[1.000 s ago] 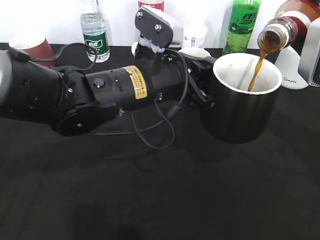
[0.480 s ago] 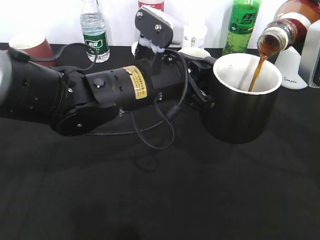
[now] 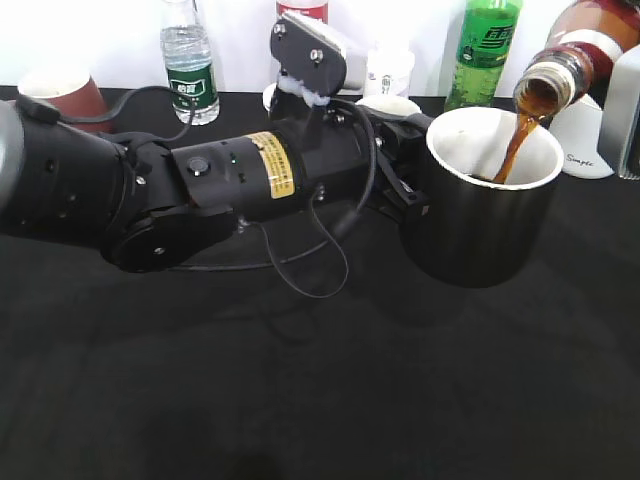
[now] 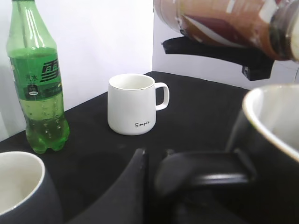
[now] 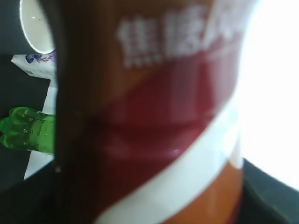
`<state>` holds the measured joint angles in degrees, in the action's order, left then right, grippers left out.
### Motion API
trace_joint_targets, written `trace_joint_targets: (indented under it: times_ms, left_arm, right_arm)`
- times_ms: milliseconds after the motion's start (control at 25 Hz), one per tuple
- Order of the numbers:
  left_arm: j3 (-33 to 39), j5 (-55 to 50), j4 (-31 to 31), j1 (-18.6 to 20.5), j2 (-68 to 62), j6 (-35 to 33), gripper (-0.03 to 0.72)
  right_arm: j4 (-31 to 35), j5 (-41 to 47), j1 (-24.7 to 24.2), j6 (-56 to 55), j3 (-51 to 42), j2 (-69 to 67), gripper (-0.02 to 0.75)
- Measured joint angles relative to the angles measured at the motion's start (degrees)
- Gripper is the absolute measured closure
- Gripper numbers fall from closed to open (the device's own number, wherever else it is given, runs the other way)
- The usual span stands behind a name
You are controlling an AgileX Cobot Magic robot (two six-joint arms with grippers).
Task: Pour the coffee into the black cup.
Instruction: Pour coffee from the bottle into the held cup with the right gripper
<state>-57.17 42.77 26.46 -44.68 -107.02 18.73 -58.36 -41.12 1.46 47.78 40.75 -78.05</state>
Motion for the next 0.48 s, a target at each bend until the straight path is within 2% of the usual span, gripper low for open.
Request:
trace_joint_targets:
  times_ms: [200, 360, 400, 480]
  left_arm:
    - [0.00, -0.42, -0.68, 0.05, 0.00, 0.00, 0.634]
    - [0.00, -0.42, -0.94, 0.63, 0.00, 0.00, 0.634]
    - [0.00, -0.49, -0.89, 1.16, 0.06, 0.00, 0.634]
    - [1.67, -1.32, -0.50, 3.29, 2.81, -0.05, 0.634]
  right_arm:
    - [0.00, -0.59, 0.00, -12.12, 0.00, 0.00, 0.206]
    - [-0.17, -2.63, 0.00, -27.20, 0.00, 0.17, 0.206]
    - [-0.22, -3.23, 0.00, -33.03, 0.00, 0.28, 0.206]
    - [-0.22, -3.28, 0.00, -52.13, 0.00, 0.28, 0.206]
